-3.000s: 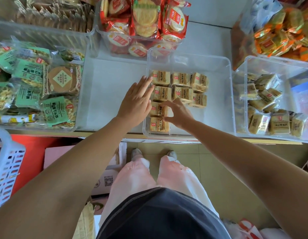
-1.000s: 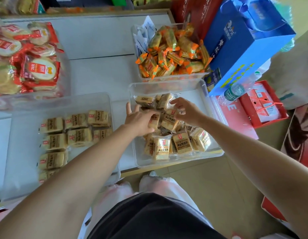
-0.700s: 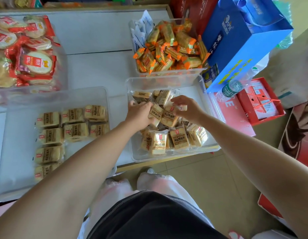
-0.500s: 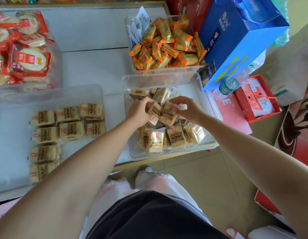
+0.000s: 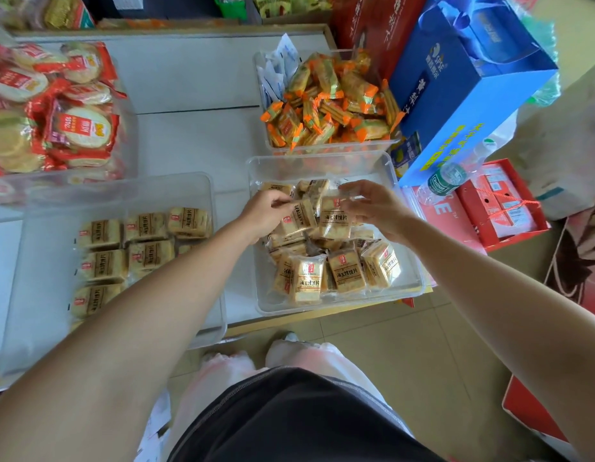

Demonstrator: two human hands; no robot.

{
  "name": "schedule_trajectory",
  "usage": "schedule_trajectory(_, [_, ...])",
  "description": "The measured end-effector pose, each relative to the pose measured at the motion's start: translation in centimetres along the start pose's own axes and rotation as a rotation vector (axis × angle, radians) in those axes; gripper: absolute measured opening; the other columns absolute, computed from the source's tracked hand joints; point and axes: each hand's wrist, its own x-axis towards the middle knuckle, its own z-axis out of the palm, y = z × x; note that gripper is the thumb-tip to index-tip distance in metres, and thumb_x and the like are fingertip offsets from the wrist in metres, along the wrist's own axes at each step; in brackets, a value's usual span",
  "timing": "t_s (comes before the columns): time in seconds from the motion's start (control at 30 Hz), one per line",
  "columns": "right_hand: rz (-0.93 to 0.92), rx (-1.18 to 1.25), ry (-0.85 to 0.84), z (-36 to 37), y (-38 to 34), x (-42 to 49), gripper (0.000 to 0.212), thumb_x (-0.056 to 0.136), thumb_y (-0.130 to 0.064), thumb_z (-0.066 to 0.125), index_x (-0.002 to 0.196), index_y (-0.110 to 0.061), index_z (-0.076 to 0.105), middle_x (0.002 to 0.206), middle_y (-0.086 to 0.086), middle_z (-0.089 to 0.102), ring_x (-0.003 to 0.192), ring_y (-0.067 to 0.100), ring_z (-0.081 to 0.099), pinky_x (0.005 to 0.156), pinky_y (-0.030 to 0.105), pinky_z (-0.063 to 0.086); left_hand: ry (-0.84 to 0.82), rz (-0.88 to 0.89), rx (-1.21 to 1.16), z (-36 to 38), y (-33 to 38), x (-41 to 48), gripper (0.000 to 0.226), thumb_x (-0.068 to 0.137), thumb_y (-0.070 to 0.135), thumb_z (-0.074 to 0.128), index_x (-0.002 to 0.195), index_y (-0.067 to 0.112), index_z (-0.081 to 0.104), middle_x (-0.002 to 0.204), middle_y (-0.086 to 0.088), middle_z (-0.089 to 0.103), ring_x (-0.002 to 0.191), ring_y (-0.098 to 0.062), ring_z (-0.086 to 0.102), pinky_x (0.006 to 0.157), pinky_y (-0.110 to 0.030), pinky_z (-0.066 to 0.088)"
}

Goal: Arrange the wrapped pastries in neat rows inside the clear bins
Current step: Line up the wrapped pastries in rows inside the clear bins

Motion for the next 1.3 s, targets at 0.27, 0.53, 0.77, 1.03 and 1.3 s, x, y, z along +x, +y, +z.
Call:
schedule_trajectory(0.27, [-0.047,0.009,0.032,2.4,-1.6,0.7,0.038,0.082,0.001,0.066,0.119,0.002,0.054,0.092,0.003,0.066,0.082,0.009,0.064,0.07,0.019,0.051,-0.049,-0.045,-0.168,-0.8,1.1,-1.8,0.029,0.1,0.03,0.05,0.123,0.015,0.058,0.097,-0.001,0.064,0.076,-0.017,0.055,0.069,-0.027,0.049])
schedule_trajectory(0.53, [-0.218,-0.161,-0.088,8.5,-5.0,1.1,0.028,0.089,-0.013,0.062,0.116,-0.016,0.06,0.113,0.009,0.065,0.095,0.016,0.062,0.075,0.024,0.051,0.015,-0.114,-0.455,-4.4,0.5,-4.8,0.026,0.092,0.047,0.059,0.092,0.022,0.065,0.094,-0.002,0.068,0.092,-0.02,0.064,0.089,-0.04,0.052])
schedule_trajectory(0.77, [-0.461,-0.505,-0.068,17.2,-8.3,1.3,0.03,0.093,-0.032,0.056,0.121,-0.024,0.062,0.108,0.001,0.063,0.097,0.012,0.06,0.083,0.021,0.049,0.073,-0.07,-0.398,-11.0,-2.8,-8.3,0.037,0.066,0.041,0.081,0.091,0.015,0.071,0.086,-0.001,0.074,0.094,-0.021,0.066,0.094,-0.04,0.046])
schedule_trajectory(1.03, [-0.524,-0.979,-0.174,30.0,-9.8,0.4,0.087,0.064,-0.036,0.077,0.141,-0.03,0.036,0.128,0.004,0.057,0.118,0.024,0.051,0.101,0.038,0.038,0.08,-0.109,-0.376,-20.6,-8.6,-12.9,0.025,0.067,0.027,0.07,0.087,0.012,0.068,0.086,-0.011,0.062,0.083,-0.024,0.059,0.089,-0.041,0.05])
schedule_trajectory(1.3, [-0.619,-1.195,-0.096,36.9,-8.9,-0.4,0.087,0.063,-0.05,0.069,0.138,-0.02,0.036,0.119,0.005,0.061,0.112,0.026,0.052,0.099,0.04,0.034,-0.056,-0.146,-0.354,-25.1,-12.7,-15.7,0.019,0.055,0.028,0.062,0.069,0.016,0.055,0.066,-0.005,0.046,0.07,-0.021,0.044,0.069,-0.036,0.038])
